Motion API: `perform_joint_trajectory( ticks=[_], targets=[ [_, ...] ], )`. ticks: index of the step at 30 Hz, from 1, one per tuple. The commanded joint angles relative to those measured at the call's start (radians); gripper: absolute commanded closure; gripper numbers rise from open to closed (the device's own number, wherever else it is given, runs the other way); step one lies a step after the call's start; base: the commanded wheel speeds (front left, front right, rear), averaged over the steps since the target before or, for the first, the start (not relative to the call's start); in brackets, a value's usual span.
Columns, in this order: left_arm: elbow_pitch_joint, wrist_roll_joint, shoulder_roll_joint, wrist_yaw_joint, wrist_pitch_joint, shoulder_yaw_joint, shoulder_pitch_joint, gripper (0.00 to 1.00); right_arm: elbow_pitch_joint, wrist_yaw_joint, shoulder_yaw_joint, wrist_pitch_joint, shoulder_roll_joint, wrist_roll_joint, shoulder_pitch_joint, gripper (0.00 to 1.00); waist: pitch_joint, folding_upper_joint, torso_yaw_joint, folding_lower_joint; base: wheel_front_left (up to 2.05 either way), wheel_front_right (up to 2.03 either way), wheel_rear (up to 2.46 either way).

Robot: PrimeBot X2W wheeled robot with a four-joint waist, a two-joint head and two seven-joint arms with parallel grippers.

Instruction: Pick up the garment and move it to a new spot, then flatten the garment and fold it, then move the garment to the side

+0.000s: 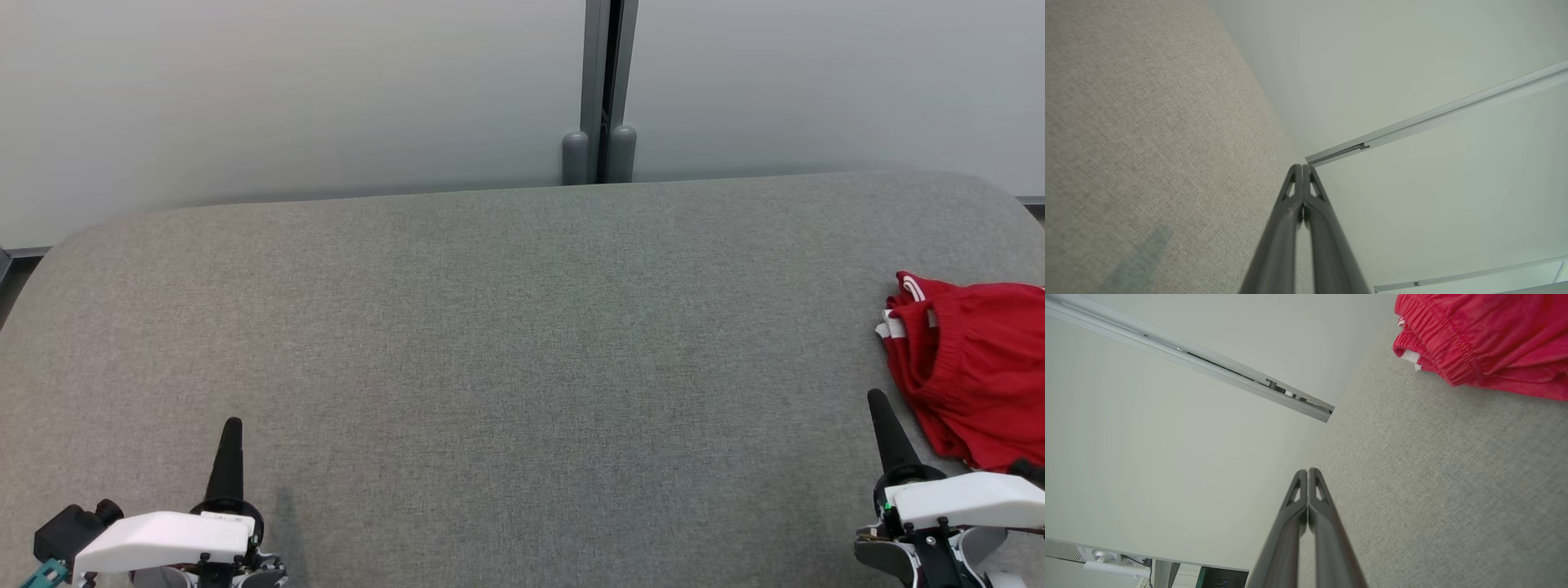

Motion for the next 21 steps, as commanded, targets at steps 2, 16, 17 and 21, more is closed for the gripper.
perform_joint_trajectory(
  ticks=[2, 16, 17, 21],
  targets=[
    [-0.015, -0.031, 0.007, -0.008, 0.007, 0.007, -0.025, 1.00, -0.016, 0.000, -0.007, 0.011, -0.009, 0.031, 0.002, 1.00, -0.001, 0.0000, 0.001, 0.0000, 0.00, 0.00, 0.00],
    [-0.036, -0.158, 0.008, -0.023, 0.040, 0.016, -0.035, 1.00, -0.043, 0.000, -0.024, 0.044, -0.011, 0.159, 0.008, 1.00, -0.005, 0.0000, 0.004, 0.0000, 0.00, 0.00, 0.00],
    [-0.038, -0.167, 0.008, -0.024, 0.042, 0.017, -0.036, 1.00, -0.045, 0.000, -0.025, 0.046, -0.011, 0.167, 0.008, 1.00, -0.006, 0.0000, 0.004, 0.0000, 0.00, 0.00, 0.00],
    [-0.043, -0.199, 0.009, -0.028, 0.051, 0.020, -0.035, 1.00, -0.053, 0.000, -0.029, 0.055, -0.012, 0.200, 0.009, 1.00, -0.007, 0.0000, 0.005, 0.0000, 0.00, 0.00, 0.00]
  ],
)
